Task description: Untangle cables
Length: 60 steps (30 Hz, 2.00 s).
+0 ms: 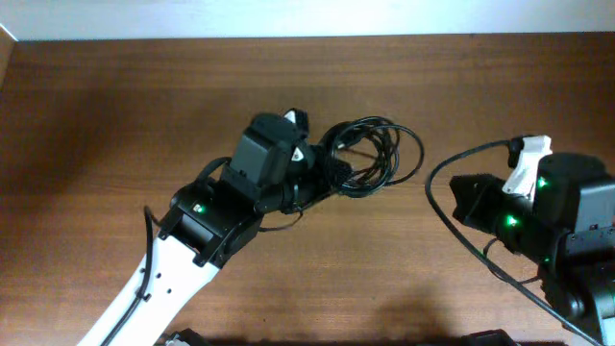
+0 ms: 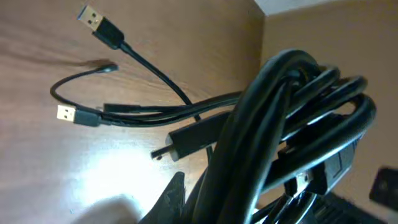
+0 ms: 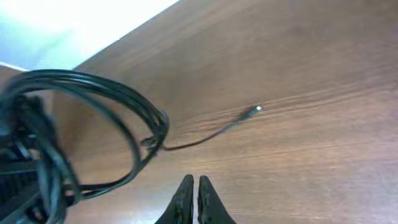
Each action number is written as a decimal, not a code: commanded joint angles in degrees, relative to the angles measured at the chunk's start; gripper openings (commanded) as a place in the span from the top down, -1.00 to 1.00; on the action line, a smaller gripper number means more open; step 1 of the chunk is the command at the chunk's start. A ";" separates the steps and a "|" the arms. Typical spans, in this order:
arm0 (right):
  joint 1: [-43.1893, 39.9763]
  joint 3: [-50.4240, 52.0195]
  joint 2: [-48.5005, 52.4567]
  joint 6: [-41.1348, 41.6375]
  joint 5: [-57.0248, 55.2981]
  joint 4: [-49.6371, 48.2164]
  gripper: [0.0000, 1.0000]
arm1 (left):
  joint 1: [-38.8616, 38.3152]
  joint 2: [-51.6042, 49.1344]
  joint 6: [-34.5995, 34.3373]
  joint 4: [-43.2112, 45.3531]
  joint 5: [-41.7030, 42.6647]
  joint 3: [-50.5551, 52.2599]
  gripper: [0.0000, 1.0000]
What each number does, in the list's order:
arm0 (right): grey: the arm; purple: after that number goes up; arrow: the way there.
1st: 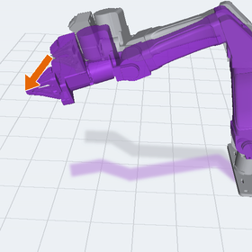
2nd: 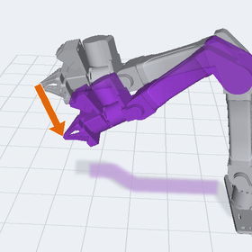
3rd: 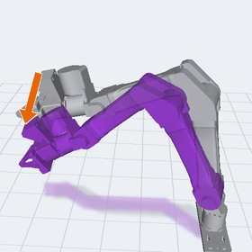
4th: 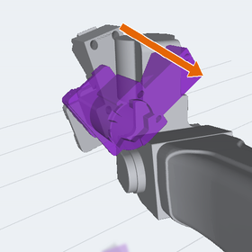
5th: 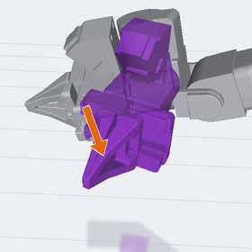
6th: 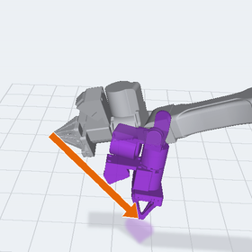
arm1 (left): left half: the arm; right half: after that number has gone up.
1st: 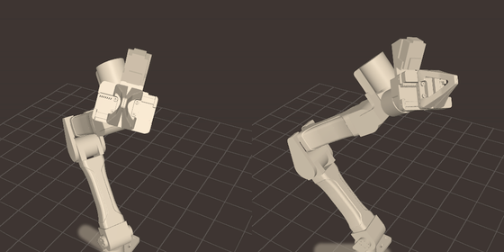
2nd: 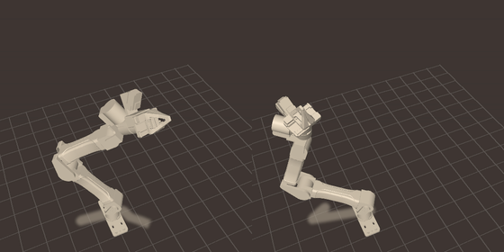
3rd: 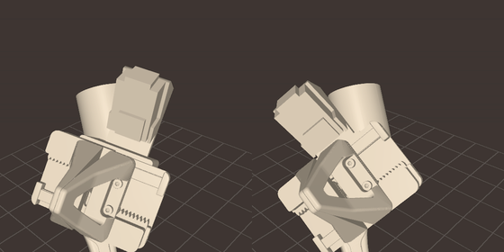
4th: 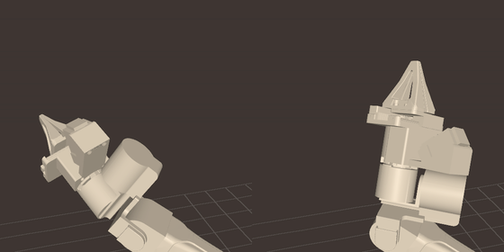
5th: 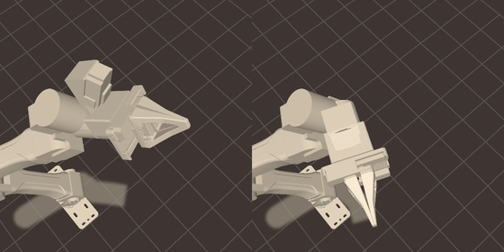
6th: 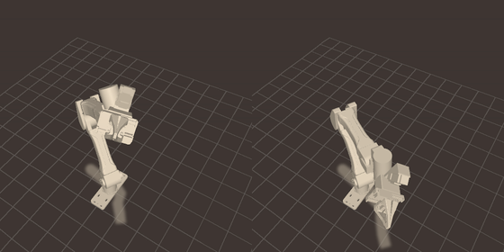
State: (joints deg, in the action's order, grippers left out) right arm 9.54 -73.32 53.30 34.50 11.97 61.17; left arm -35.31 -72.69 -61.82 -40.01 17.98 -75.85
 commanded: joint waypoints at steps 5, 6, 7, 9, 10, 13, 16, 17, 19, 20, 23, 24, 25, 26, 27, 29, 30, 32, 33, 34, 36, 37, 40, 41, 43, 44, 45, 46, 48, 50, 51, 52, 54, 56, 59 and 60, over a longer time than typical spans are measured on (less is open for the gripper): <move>-0.17 -0.61 -1.70 -17.90 18.40 -6.91 0.88 | 0.22 0.28 21.70 3.96 5.99 -0.17 1.00; -0.17 -0.63 -1.90 -20.35 21.07 -7.02 0.76 | 0.22 0.28 22.29 3.98 5.84 -0.17 1.00; -0.17 -0.61 -1.95 -21.27 22.14 -6.99 0.59 | 0.22 0.28 22.29 3.98 5.84 -0.17 1.00; -0.17 -0.61 -1.92 -24.37 25.20 -7.04 0.15 | 0.15 0.28 22.29 3.96 6.80 -0.17 1.00; -0.20 -0.61 -1.92 -25.09 26.18 -7.04 0.04 | 0.07 0.28 22.29 3.98 7.61 -0.17 1.00; -0.17 -0.61 -1.38 -25.09 26.21 -7.39 0.01 | -0.52 0.28 22.47 4.11 10.38 -0.17 1.00; -0.20 -0.61 -0.48 -25.09 26.23 -7.43 0.73 | -1.77 0.28 22.47 5.70 11.82 -0.17 1.00; -0.17 -0.61 -0.48 -25.09 26.21 -7.45 0.73 | -1.77 0.28 22.45 5.73 11.85 -0.17 1.00; -0.20 -0.61 -0.48 -25.09 26.21 -7.52 0.81 | -1.77 0.28 22.45 5.77 12.33 -0.17 1.00; -0.20 -0.61 -0.48 -25.09 26.21 -7.52 0.92 | -1.77 0.28 22.45 5.75 12.26 -0.17 1.00; -0.20 -0.61 -0.55 -25.03 26.23 -7.41 0.92 | -1.75 0.28 17.46 5.11 7.10 -0.17 1.00; -0.20 -0.61 -0.59 -24.35 26.14 -7.43 0.92 | -1.64 0.28 12.37 3.41 3.04 -0.17 1.00; -0.20 -0.63 -0.70 -22.73 24.81 -7.41 0.92 | -1.60 0.28 6.71 0.57 -2.86 -0.17 1.00; -0.20 -0.63 -1.03 -21.24 22.77 -7.39 0.92 | -1.57 0.28 2.25 -1.84 -7.04 -0.17 1.00; -0.20 -0.61 -1.44 -20.00 21.24 -7.37 0.92 | -1.09 0.28 -1.27 -3.80 -9.07 -0.17 1.00; -0.20 -0.61 -4.26 -12.02 9.38 -4.13 0.92 | 2.08 0.28 -5.46 -6.27 -7.52 -0.17 1.00; -0.20 -0.61 -4.70 -9.27 4.98 -1.46 0.92 | 2.54 0.28 -5.46 -5.92 -5.90 -0.17 1.00; -0.20 -0.61 -4.61 -8.11 1.44 3.87 0.92 | 2.84 0.28 -1.40 -4.74 -3.78 -0.17 1.00; -0.20 -0.61 -4.61 -9.16 1.49 4.48 0.91 | 2.84 0.28 2.38 -3.28 -2.08 -0.17 1.00; -0.20 -0.61 -4.63 -10.25 1.64 4.48 0.90 | 2.84 0.28 5.77 -1.97 0.15 -0.17 1.00; -0.17 -0.61 -4.61 -15.43 7.98 2.95 0.90 | 2.84 0.28 12.66 -0.68 2.45 -0.17 1.00; -0.17 -0.61 -4.63 -19.23 13.14 1.42 0.88 | 2.84 0.28 15.50 -0.46 3.34 -0.17 1.00; -0.17 -0.61 -4.50 -21.22 17.38 -2.69 0.69 | 2.84 0.28 25.79 1.88 13.05 -0.17 1.00; -0.20 -0.61 -3.85 -21.22 16.92 -2.93 0.68 | 2.84 0.28 26.99 4.00 17.42 -0.17 1.00; -0.17 -0.61 -2.10 -21.22 17.05 -2.93 0.68 | 2.21 0.28 26.97 4.83 19.43 -0.17 1.00; -0.17 -0.61 -1.16 -21.22 17.88 -2.99 0.68 | 1.29 0.28 26.97 4.87 19.39 -0.17 1.00; -0.17 -0.61 0.22 -21.22 19.39 -3.17 0.69 | -0.33 0.28 27.02 4.94 19.12 -0.17 1.00; -0.17 -0.61 1.03 -21.22 19.39 -3.10 0.69 | -0.94 0.28 27.43 5.01 19.10 -0.17 1.00; -0.17 -0.61 1.86 -21.24 19.30 -2.91 0.69 | -1.18 0.28 27.61 5.14 19.21 -0.17 1.00; -0.17 -0.13 3.87 -22.29 18.27 -2.67 0.68 | -1.18 0.28 27.61 9.03 25.22 -0.17 1.00; -0.17 0.02 5.25 -22.29 16.96 -1.70 0.68 | -1.18 0.28 27.58 12.09 29.53 -0.17 1.00; -0.17 0.02 6.29 -22.27 15.76 -0.83 0.69 | -1.18 0.28 27.58 13.79 32.00 -0.17 1.00; -0.20 0.04 8.09 -22.29 13.64 0.90 0.78 | -1.03 0.31 26.84 15.96 35.54 -0.17 1.00; -0.20 0.04 8.13 -22.29 10.34 3.65 0.83 | 1.97 0.72 22.58 16.13 38.88 -0.17 1.00; -0.20 0.04 7.80 -22.27 6.73 6.14 0.82 | 10.99 1.75 19.02 17.31 47.50 -0.17 1.00; -0.20 0.02 7.45 -22.25 6.60 6.14 0.83 | 14.08 1.79 19.56 17.27 50.64 -0.17 1.00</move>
State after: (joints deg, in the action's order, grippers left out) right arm 9.69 -73.67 60.99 13.69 25.54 65.82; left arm -27.88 -73.25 -40.84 -24.34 57.78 -74.87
